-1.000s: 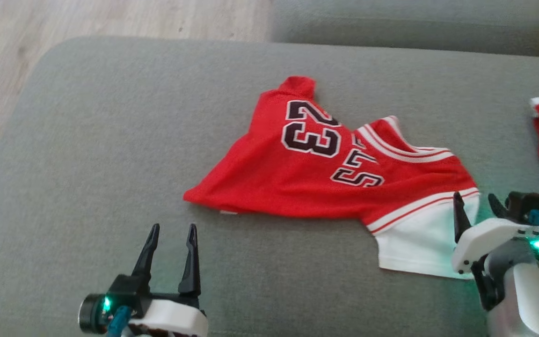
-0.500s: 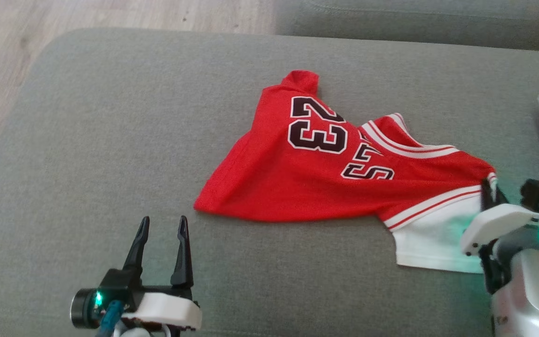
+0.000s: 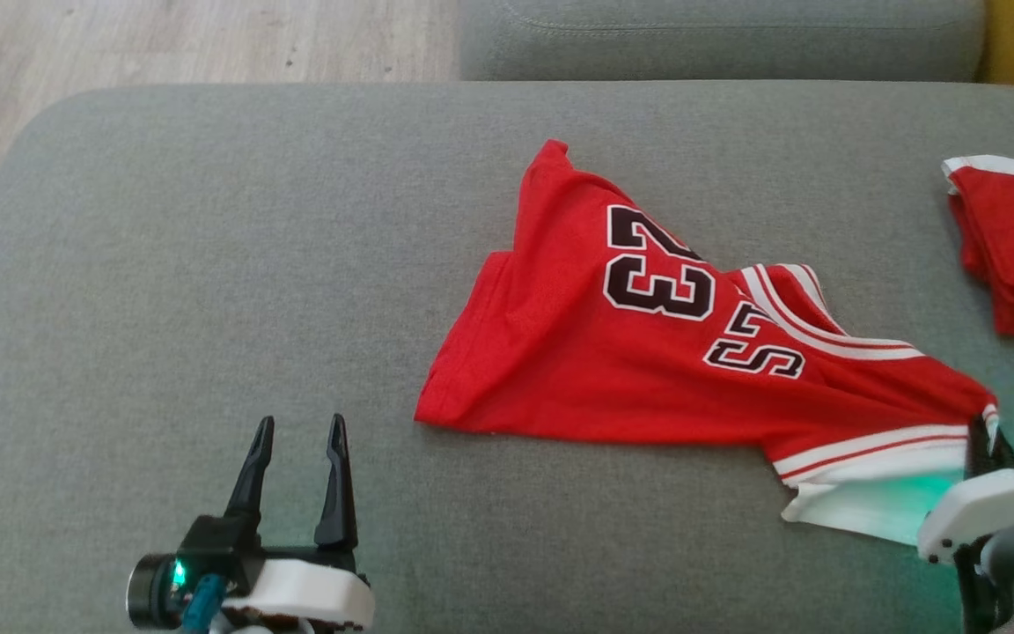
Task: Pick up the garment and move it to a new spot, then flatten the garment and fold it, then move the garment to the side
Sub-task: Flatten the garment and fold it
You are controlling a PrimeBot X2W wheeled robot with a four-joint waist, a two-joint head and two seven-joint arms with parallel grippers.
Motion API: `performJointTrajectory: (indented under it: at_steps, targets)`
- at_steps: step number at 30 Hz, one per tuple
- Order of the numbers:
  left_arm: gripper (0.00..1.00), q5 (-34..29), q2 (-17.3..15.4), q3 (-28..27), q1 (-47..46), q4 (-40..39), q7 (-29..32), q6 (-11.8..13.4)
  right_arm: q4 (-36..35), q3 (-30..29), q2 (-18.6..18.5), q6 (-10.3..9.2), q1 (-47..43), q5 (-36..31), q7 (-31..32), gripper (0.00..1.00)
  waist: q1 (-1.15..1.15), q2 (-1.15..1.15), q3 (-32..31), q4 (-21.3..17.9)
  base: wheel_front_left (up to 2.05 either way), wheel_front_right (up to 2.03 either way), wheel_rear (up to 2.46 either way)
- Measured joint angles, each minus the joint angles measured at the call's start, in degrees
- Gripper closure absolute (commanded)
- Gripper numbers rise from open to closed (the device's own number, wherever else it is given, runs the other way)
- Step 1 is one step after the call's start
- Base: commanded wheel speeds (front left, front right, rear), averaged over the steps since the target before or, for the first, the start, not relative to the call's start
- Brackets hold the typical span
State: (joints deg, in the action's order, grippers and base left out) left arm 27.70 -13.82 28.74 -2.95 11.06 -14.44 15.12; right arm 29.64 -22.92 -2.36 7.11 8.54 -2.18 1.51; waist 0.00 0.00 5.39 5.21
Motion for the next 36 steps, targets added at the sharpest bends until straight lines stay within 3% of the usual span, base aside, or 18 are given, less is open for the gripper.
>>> performJointTrajectory:
  at_steps: [9, 13, 17, 26, 36]
  targets:
    - [0.00, 0.03, -0.03, -0.23, 0.01, 0.24, 0.00, -0.01, -5.17, 2.42, -0.01, 0.00, -0.32, 1.76, -2.78, 0.00, 0.00, 0.00, -1.57, -1.18, 0.00, 0.00, 0.00]
    - [0.00, 0.02, 0.00, -0.21, 0.00, -0.04, 0.00, -0.07, -12.65, 8.49, -0.07, 0.00, -0.98, 1.75, -1.08, 0.00, 0.00, 0.00, -2.14, -0.68, 0.00, 0.00, 0.00]
    - [0.00, -0.05, 0.14, 0.25, -0.01, -0.48, -0.01, -0.51, -14.57, 18.19, -0.66, 0.00, -0.05, 2.97, 2.54, 0.00, 0.00, 0.00, -2.04, 0.77, 0.00, 0.00, 0.00]
    - [0.00, -0.99, 1.52, 1.13, -0.29, -1.87, -0.01, -0.58, -7.09, 40.43, -10.83, 0.00, 11.17, 6.70, 7.82, 0.00, 0.00, 0.00, -0.20, 6.75, 0.00, 0.00, 0.00]
    - [0.00, -1.56, 3.63, 1.33, -0.65, -1.88, -0.01, -1.59, 7.02, 53.03, -16.99, 0.00, 22.23, 10.03, 11.26, 0.00, 0.00, 0.00, 2.47, 15.12, 0.00, 0.00, 0.00]
